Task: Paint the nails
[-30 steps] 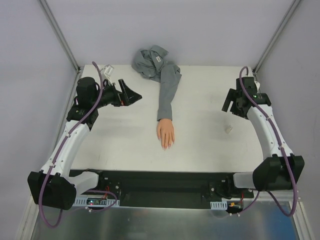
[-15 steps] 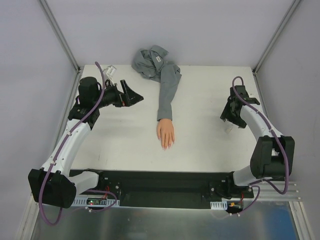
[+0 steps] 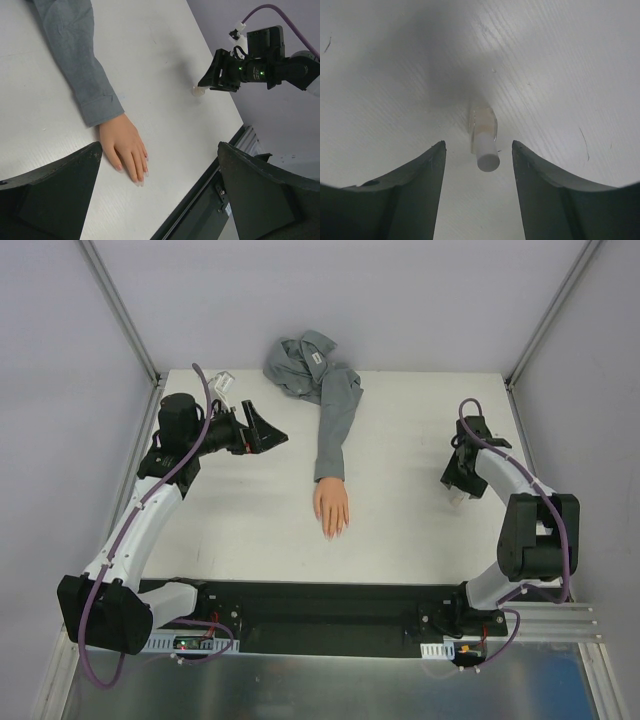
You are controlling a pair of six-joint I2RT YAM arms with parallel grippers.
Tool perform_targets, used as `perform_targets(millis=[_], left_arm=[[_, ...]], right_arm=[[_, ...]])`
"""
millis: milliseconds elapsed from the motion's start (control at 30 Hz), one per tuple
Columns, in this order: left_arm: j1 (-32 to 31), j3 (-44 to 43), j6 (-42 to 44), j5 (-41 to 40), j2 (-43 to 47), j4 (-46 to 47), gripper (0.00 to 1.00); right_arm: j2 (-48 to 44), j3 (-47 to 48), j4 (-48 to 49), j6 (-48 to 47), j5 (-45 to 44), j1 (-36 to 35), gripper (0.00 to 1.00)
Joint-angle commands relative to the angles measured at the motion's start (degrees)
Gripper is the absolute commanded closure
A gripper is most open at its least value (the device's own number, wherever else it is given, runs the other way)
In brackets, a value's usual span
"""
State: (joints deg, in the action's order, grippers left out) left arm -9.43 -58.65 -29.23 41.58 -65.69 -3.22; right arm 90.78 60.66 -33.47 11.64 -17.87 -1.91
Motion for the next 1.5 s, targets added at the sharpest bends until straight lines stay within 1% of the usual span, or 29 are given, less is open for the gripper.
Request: perform_targets(millis=[0, 133, 367, 467, 533, 567, 600, 667, 700, 733, 800, 867, 900, 933, 967, 1000, 1033, 1067, 1100, 1167, 1200, 1267, 1333, 1367, 1433, 1467], left_arm=[[-0.59, -1.02, -0.65, 1.83, -0.40, 2.26, 0.01], [-0.68, -1.02, -0.74, 1.92, -0.49, 2.26, 0.01], [-0.68, -1.02, -0.74, 2.27, -1.02, 2.17, 0.02], [-0.68, -1.02, -0.56, 2.19, -1.11, 2.26, 0.02], [-0.76, -1.02, -0.56, 2.27, -1.37, 2.26, 0.01], [-0.76, -1.11, -0.56, 2.27, -1.54, 2.17, 0.02], [-0.76, -1.03, -0.56, 2.19, -1.63, 2.26, 0.02], [-0.85, -1.02, -0.65, 2.63, -2.16, 2.17, 0.02], [-0.94, -1.11, -0.65, 2.71, -2.25, 2.26, 0.02], [-0.94, -1.11, -0.74, 2.98, -2.42, 2.26, 0.02], [-1.03, -1.29, -0.82, 3.59, -2.78, 2.26, 0.02], [-1.46, -1.38, -0.74, 3.77, -2.86, 2.26, 0.02], [-1.73, -1.38, -0.56, 4.03, -2.95, 2.26, 0.02], [-2.17, -1.38, -0.13, 4.12, -3.04, 2.26, 0.02], [-3.48, -1.46, 0.84, 4.38, -3.30, 2.26, 0.02], [-4.27, -1.46, 1.37, 4.56, -3.39, 2.26, 0.02], [-5.32, -1.55, 2.07, 4.91, -3.65, 2.26, 0.02], [-6.38, -1.90, 3.55, 5.61, -4.35, 2.26, 0.02], [-8.74, -2.08, 4.61, 7.53, -4.71, 2.17, 0.02], [-10.95, -2.69, 7.78, 10.43, -5.32, 1.99, 0.01], [-13.22, -2.87, 8.92, 13.58, -5.41, 1.99, 0.02], [-14.91, -2.09, 11.74, 16.15, -5.15, 1.99, 0.04], [-16.49, -1.03, 13.31, 19.40, -4.54, 1.99, 0.06], [-16.76, -0.07, 13.76, 20.98, -4.45, 1.99, 0.09], [-17.28, 0.47, 14.55, 24.49, -4.36, 1.91, 0.11], [-17.37, 0.47, 14.90, 26.08, -4.44, 1.91, 0.13]], right_arm=[[0.36, -0.98, 1.04, 1.46, 0.12, 0.33, 0.44], [0.53, -1.60, 1.66, 1.81, -1.11, 0.33, 0.46], [0.89, -1.60, 2.01, 0.93, -2.43, 0.33, 0.57], [0.62, -1.51, 2.01, 0.05, -3.22, 0.16, 0.64], [0.45, -1.25, 2.18, -1.17, -3.75, -0.37, 0.67], [0.45, -1.16, 2.10, -1.79, -4.01, -0.63, 0.71], [0.53, -0.90, 1.92, -2.75, -5.23, -1.33, 0.78], [0.45, -0.28, 1.22, -3.81, -6.73, -2.30, 0.87], [0.27, -0.11, 0.87, -4.08, -8.48, -3.61, 0.97], [0.10, 0.07, 0.43, -4.95, -9.02, -4.32, 0.99], [-0.86, 0.86, -0.10, -6.09, -10.34, -7.38, 0.99], [-2.53, 2.17, -0.71, -9.95, -9.91, -10.73, 0.99], [-4.45, 2.70, -0.80, -11.27, -7.21, -14.92, 0.99], [-5.87, 2.97, -0.28, -17.20, -4.92, -17.14, 0.99], [-7.01, 3.23, 0.07, -19.70, -1.42, -19.16, 0.99], [-8.76, 4.28, 0.08, -21.55, 6.80, -22.49, 0.99], [-9.74, 4.55, -0.01, -23.48, 11.23, -23.83, 0.99], [-10.62, 4.90, -0.10, -26.29, 21.02, -25.58, 0.99], [-11.50, 5.51, -0.36, -27.62, 25.90, -26.21, 0.99], [-13.35, 6.13, -1.68, -29.73, 34.44, -27.26, 0.99], [-13.70, 6.74, -2.20, -30.01, 41.35, -27.53, 0.99], [-15.02, 7.10, -3.87, -31.58, 48.24, -28.93, 0.99], [-16.42, 7.10, -4.49, -32.38, 50.20, -30.42, 0.99], [-17.91, 7.01, -4.58, -32.73, 52.65, -31.56, 0.99], [-19.32, 7.19, -4.06, -33.87, 56.08, -32.71, 0.99], [-20.46, 7.27, -3.62, -33.96, 59.32, -33.76, 0.99]])
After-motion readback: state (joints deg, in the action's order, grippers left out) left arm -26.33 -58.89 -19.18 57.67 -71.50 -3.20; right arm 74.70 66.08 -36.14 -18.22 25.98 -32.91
